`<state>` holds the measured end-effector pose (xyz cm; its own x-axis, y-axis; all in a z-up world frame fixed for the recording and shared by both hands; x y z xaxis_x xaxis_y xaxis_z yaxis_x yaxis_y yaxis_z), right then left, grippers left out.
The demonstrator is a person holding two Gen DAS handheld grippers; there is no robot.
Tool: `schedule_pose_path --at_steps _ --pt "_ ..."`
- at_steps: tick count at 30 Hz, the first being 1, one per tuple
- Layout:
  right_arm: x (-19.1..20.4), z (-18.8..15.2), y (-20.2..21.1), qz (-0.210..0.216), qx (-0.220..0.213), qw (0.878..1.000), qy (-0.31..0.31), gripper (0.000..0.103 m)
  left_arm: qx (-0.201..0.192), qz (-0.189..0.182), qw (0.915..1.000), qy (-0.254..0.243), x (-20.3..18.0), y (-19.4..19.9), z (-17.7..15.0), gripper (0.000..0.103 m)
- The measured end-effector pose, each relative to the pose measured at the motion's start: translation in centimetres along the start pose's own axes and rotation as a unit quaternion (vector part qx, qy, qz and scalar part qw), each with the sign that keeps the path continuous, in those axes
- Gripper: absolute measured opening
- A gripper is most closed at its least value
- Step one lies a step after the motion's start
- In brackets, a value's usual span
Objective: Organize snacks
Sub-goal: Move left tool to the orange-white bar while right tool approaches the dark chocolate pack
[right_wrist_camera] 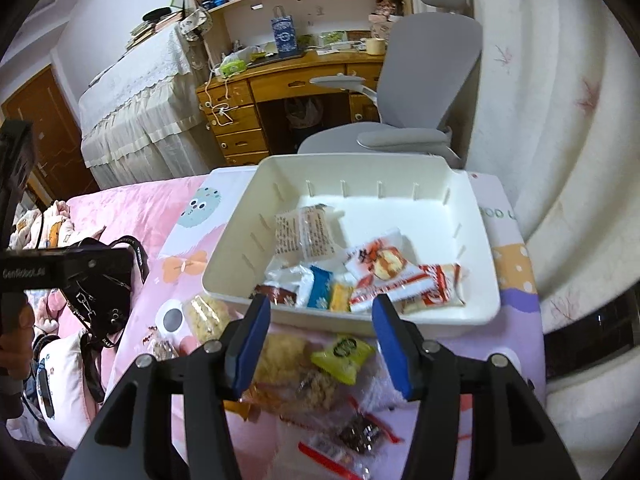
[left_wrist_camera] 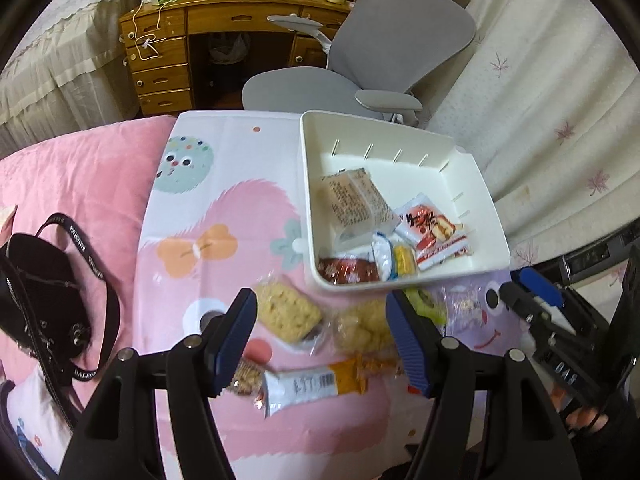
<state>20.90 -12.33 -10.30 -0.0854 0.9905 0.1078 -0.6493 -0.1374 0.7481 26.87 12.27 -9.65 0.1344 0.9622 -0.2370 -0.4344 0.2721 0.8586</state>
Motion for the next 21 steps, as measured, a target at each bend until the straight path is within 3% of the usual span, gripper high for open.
schedule_pose_path --at_steps 11,21 --pt "-3.5 -4.2 1.1 -0.028 0.06 0.994 -0.091 0.055 0.025 0.008 0.9981 -0.055 0.4 0.2 -4.0 0.066" --pt "-5.3 -9.6 -0.9 -0.045 0.145 0.969 -0.195 0.055 0.073 0.001 0.9841 -0.162 -0.4 -2.6 -6.1 0.066"
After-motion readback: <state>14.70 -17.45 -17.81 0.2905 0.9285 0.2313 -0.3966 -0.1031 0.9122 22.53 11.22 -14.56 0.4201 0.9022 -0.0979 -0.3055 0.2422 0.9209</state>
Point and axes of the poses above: each gripper's, at about its wrist camera, not at the fingertips, and y roughly against the way its jaws point, x to its left, z to its top, the point moved 1 cm from there along -y, roughly the way its jaws point, and after that the axes turned 3 degrees about -x, right-handed, at the moved point
